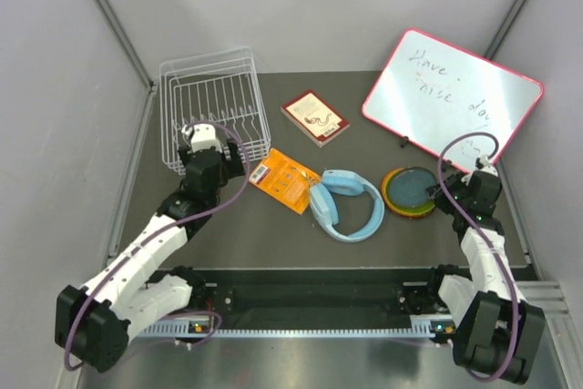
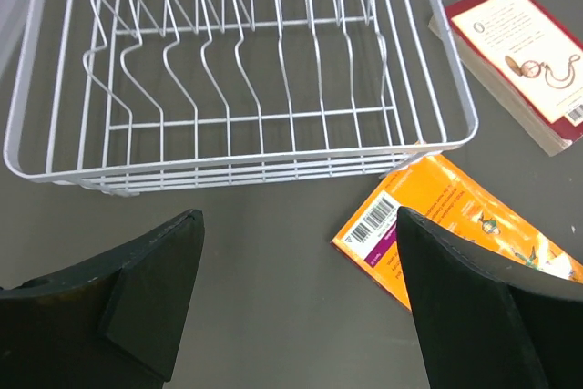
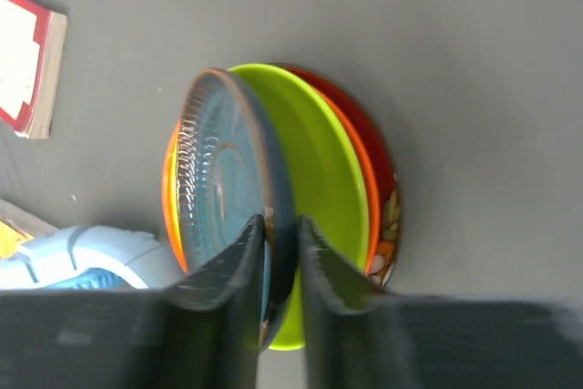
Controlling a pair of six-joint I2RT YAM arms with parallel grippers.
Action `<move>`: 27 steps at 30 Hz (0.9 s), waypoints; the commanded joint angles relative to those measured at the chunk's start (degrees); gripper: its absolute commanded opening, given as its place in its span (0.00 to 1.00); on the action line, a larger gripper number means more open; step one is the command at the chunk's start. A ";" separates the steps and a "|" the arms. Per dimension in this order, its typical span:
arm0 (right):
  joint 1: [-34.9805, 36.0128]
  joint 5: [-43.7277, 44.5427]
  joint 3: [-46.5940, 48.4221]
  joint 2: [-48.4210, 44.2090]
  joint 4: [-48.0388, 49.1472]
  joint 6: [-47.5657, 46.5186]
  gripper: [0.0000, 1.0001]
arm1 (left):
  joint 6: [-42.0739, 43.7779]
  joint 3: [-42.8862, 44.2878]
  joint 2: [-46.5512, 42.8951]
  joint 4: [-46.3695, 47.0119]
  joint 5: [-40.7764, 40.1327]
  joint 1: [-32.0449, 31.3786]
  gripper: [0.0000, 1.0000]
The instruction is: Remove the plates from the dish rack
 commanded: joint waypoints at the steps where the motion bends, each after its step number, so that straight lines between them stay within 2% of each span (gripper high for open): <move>1: -0.41 -2.44 -0.58 0.96 3.07 -1.30 0.25 | -3.55 -0.67 2.72 2.01 8.12 6.13 0.90; 3: -0.32 -2.27 -0.76 0.61 2.63 -1.74 0.28 | -4.18 -1.54 3.61 3.23 11.89 7.90 0.90; 6: -0.41 -1.56 -0.06 -0.27 0.88 -2.62 0.43 | -4.89 -2.77 4.75 4.29 14.19 10.01 0.90; 7: -0.32 -1.30 0.56 -0.80 -0.26 -3.32 0.55 | -5.15 -3.04 4.67 4.29 14.72 10.54 0.90; 9: -0.41 -0.16 1.44 -1.76 -2.19 -4.11 0.66 | -5.32 -3.48 4.93 6.40 15.51 10.89 0.91; 10: -0.41 0.37 2.40 -2.12 -4.21 -4.98 0.75 | -5.41 -3.65 5.10 6.66 16.47 11.24 0.91; 14: -0.41 3.09 4.69 -4.14 -8.34 -6.75 0.92 | -6.20 -4.35 4.93 7.28 17.80 11.60 0.91; 18: -0.41 4.15 5.48 -6.60 -9.76 -7.10 1.00 | -6.64 -5.76 4.05 8.69 19.47 11.69 0.91; 22: -0.14 4.33 5.40 -9.76 -9.42 -8.24 1.00 | -5.77 -8.22 3.79 12.45 17.27 12.47 0.91; 27: 1.87 1.61 4.08 -13.01 -6.25 -10.00 1.00 | -5.24 -13.23 1.51 16.51 20.51 12.74 0.91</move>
